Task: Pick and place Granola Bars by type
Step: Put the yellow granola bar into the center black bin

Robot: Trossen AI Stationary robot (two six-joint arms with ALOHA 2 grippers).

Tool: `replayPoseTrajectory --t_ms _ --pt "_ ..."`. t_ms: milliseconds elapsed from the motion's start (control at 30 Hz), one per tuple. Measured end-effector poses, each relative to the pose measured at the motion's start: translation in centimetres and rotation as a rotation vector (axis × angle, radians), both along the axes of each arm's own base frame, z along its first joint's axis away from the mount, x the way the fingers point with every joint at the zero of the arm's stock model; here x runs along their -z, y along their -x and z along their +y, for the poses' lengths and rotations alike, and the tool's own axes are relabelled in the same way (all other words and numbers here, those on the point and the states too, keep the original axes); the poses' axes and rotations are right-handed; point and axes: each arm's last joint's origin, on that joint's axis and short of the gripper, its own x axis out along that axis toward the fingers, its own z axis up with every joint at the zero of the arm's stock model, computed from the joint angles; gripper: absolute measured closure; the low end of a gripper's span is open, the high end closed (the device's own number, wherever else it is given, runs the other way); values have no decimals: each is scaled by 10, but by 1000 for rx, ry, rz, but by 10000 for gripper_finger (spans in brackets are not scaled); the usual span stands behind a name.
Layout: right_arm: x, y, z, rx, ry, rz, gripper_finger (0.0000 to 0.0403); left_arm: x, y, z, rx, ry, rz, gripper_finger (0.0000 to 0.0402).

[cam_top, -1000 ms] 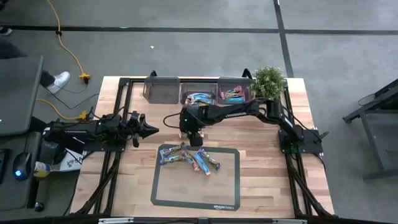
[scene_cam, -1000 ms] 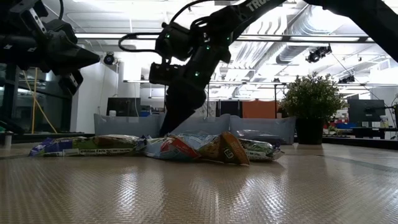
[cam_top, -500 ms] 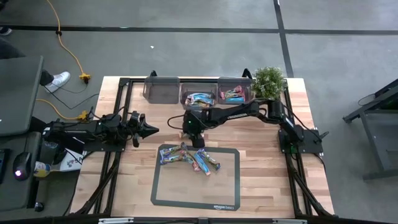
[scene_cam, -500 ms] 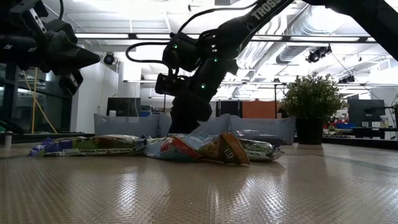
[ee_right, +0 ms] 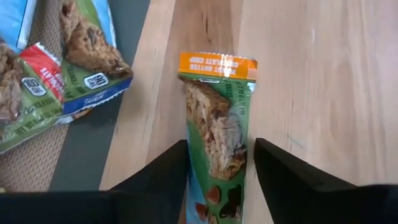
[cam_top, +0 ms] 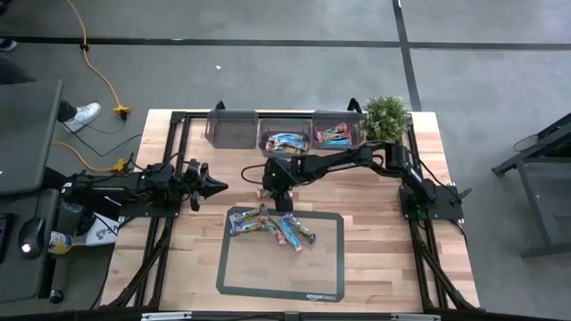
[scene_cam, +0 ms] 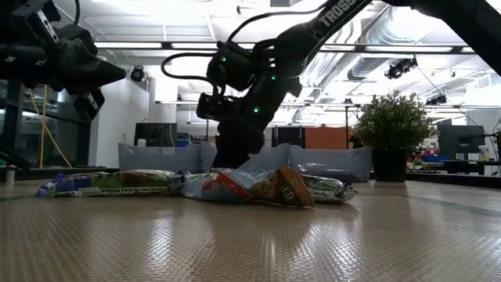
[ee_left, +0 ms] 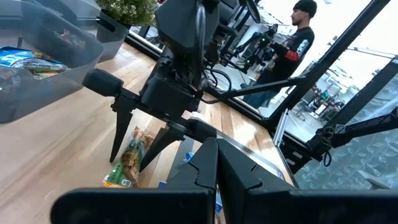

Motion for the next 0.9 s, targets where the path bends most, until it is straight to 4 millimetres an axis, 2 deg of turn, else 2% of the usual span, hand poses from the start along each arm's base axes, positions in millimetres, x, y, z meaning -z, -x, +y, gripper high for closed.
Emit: replayPoseTrajectory --t_ms 567,900 --pt "0 -3 -1 17 -12 -34 320 0 0 0 0 0 -1 401" --pt "-6 -8 0 18 -11 -67 335 0 0 0 0 0 -1 401"
